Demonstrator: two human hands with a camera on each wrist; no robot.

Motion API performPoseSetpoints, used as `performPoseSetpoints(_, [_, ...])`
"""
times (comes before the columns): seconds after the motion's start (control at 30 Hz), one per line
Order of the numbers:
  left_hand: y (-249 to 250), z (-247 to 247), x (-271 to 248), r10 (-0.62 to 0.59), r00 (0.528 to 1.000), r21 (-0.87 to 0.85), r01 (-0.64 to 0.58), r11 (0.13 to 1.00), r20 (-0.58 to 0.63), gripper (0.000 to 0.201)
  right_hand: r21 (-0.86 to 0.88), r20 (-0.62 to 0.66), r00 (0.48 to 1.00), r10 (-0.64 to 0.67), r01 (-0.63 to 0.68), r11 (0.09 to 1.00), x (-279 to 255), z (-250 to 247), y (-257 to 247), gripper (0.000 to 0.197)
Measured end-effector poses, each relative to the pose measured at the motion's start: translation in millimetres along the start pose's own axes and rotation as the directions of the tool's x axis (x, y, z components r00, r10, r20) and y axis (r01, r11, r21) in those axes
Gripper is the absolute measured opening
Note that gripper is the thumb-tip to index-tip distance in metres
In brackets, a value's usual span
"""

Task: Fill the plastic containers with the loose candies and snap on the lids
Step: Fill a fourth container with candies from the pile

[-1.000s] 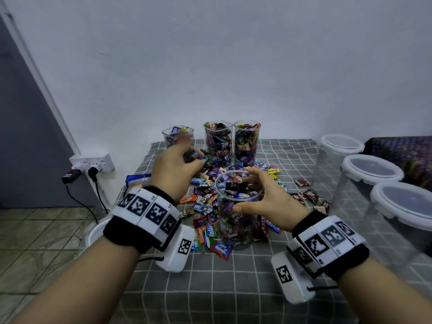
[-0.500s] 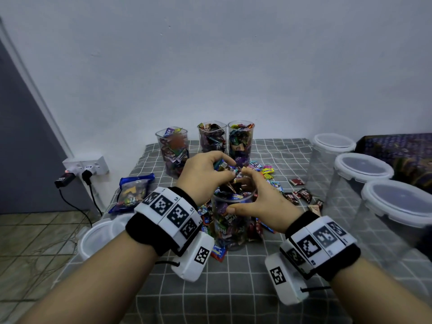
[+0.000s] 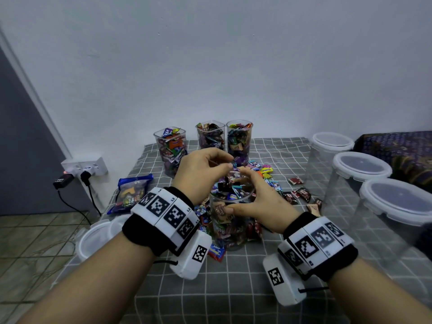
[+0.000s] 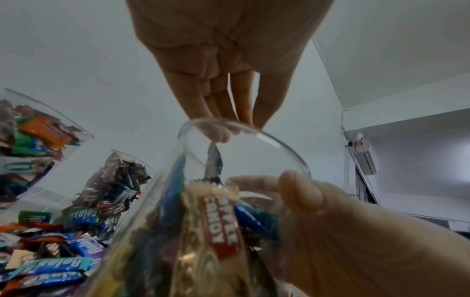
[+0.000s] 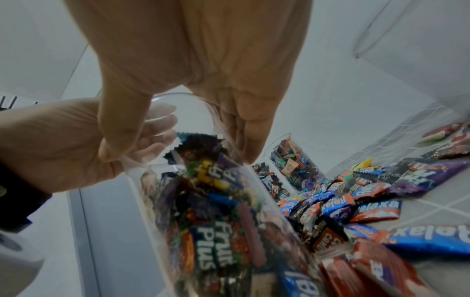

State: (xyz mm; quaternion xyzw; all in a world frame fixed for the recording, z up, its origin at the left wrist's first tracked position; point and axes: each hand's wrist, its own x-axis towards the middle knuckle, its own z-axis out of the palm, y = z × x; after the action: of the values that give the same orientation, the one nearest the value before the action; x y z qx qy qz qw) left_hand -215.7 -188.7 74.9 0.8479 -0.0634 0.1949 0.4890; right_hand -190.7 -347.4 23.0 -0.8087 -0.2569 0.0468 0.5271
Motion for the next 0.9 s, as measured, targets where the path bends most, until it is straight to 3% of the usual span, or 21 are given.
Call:
performPoseSetpoints(0.2, [-4, -7, -3, 0.000, 0.995, -0.039, -0.004, 0.999, -0.103, 0.020, 0.044, 0.014, 0.999, 0.037, -0.037, 0.998, -1, 1, 1, 0.086])
performPoseSetpoints(0.33, [-16, -12, -5, -0.070, 0.986, -0.051, 0.062, 0.997, -0.154, 0.019, 0.089, 0.075, 0.994, 0.079, -0.086, 0.992, 1, -1, -2, 0.088])
performPoseSetpoints(0.43, [-31, -12, -12, -0.140, 0.976, 0.028, 0.146, 0.989, -0.166, 0.018, -0.033, 0.222, 0.965, 0.138, -0.134, 0.990, 3, -13, -5, 0.099])
performPoseSetpoints(0.5, [-42, -13, -14, -0.183, 0.967, 0.078, 0.199, 0.977, -0.177, 0.016, -0.134, 0.239, 0.949, 0.205, -0.176, 0.975, 5, -23, -4, 0.096])
performPoseSetpoints(0.53, [-46, -14, -15, -0.207, 0.963, 0.116, 0.229, 0.967, -0.175, 0.014, -0.172, 0.195, 0.952, 0.234, -0.202, 0.964, 7, -27, 0, 0.090])
performPoseSetpoints(0.6, [-58, -14, -14, -0.263, 0.952, 0.223, 0.294, 0.929, -0.159, 0.008, -0.290, -0.017, 0.959, 0.284, -0.277, 0.916, 14, -36, 11, 0.070])
performPoseSetpoints(0.7, [-77, -11, -10, -0.363, 0.925, 0.321, 0.381, 0.867, -0.117, 0.014, -0.416, -0.307, 0.885, 0.349, -0.455, 0.788, 28, -49, 39, 0.061])
performPoseSetpoints(0.9, [-104, -2, -2, -0.502, 0.859, 0.490, 0.481, 0.727, -0.098, 0.044, -0.400, -0.419, 0.748, 0.515, -0.661, 0.635, 34, -55, 76, 0.064])
